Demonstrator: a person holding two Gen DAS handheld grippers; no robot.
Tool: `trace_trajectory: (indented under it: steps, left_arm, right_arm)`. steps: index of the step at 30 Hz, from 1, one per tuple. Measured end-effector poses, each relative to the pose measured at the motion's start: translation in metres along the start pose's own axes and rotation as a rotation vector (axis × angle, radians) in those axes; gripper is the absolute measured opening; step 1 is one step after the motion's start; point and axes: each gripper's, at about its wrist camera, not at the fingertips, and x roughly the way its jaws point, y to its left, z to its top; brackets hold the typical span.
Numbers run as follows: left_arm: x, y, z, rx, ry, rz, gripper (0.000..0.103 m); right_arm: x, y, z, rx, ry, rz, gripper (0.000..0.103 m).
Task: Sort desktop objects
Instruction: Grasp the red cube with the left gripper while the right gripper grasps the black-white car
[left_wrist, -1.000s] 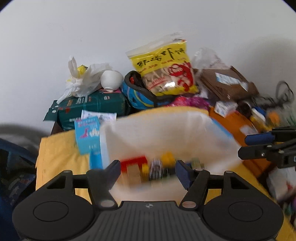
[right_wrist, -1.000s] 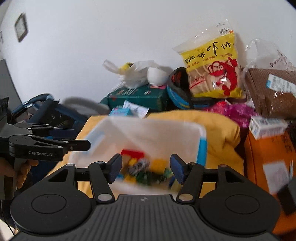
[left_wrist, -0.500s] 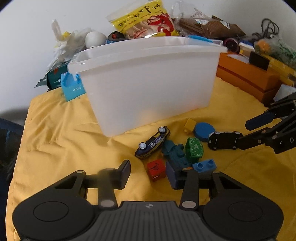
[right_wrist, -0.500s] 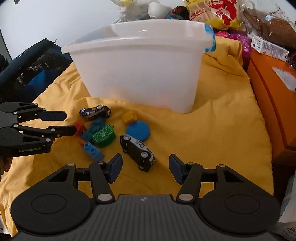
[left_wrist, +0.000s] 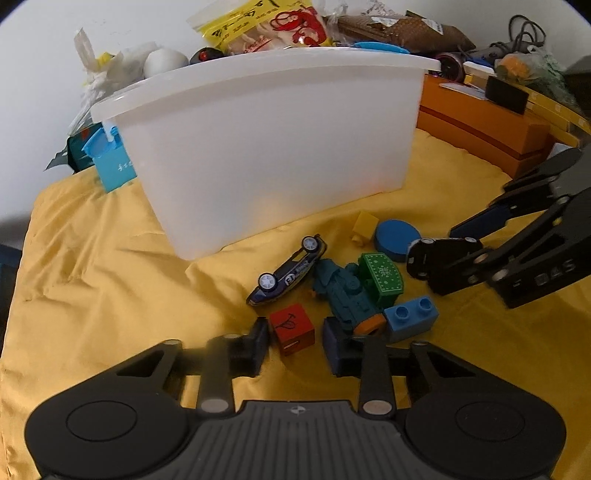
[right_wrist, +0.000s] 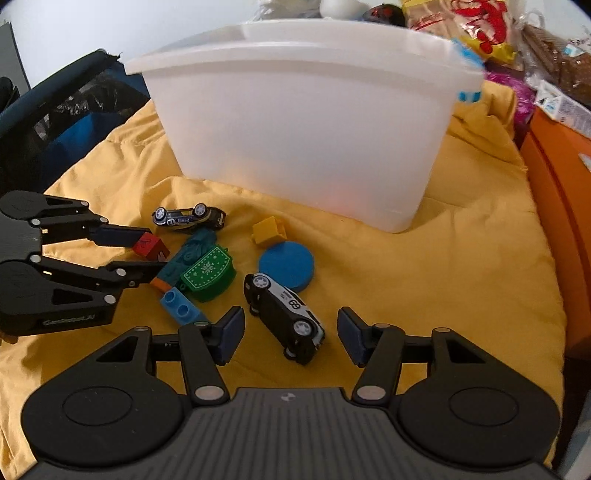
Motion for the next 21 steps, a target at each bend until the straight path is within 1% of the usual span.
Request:
trace_trajectory:
  steps: [1,2,3,5,6,9,16,19,20,21]
  left_arm:
    - [-0.001,-0.001,0.000,0.003,-0.003,-0.002,0.029]
    - [-0.001,-0.002,0.000,0.003,-0.006,-0.008,0.027]
    - [-0.002,-0.002,0.000,0.001,-0.009,-0.016,0.027]
    - [-0.003,-0.001,-0.001,-0.004,-0.012,-0.025,0.027]
    - [-0.005,0.000,-0.003,-0.006,-0.014,-0.023,0.027]
    - [-0.012,0.007,-0.010,-0.039,-0.021,-0.016,0.027]
    - [-0.032,0.017,-0.026,-0.076,-0.032,-0.020,0.026]
    - [-0.033,0.019,-0.032,-0.090,-0.020,-0.017,0.026]
    - [-0.033,0.019,-0.033,-0.095,-0.015,-0.015,0.026]
    - [-0.033,0.019,-0.033,-0.098,-0.013,-0.014,0.026]
  right_arm:
    - [0.002,0.001,0.000,-0.004,0.005,0.004,0.059]
    - [0.004,0.001,0.000,-0.005,0.006,0.011,0.052]
    - [0.003,0.001,0.001,-0.002,0.002,0.017,0.040]
    - [0.000,0.000,0.001,0.012,-0.007,0.038,0.031]
    - [-0.002,-0.001,0.000,0.017,-0.009,0.047,0.028]
    - [-0.006,-0.003,-0.006,0.024,-0.008,0.053,0.025]
    - [-0.018,-0.010,-0.026,0.104,-0.013,0.077,0.023]
    - [-0.015,-0.006,-0.024,0.097,-0.017,0.071,0.031]
    - [-0.014,-0.005,-0.022,0.095,-0.021,0.065,0.044]
    - [-0.011,-0.004,-0.019,0.096,-0.024,0.061,0.047]
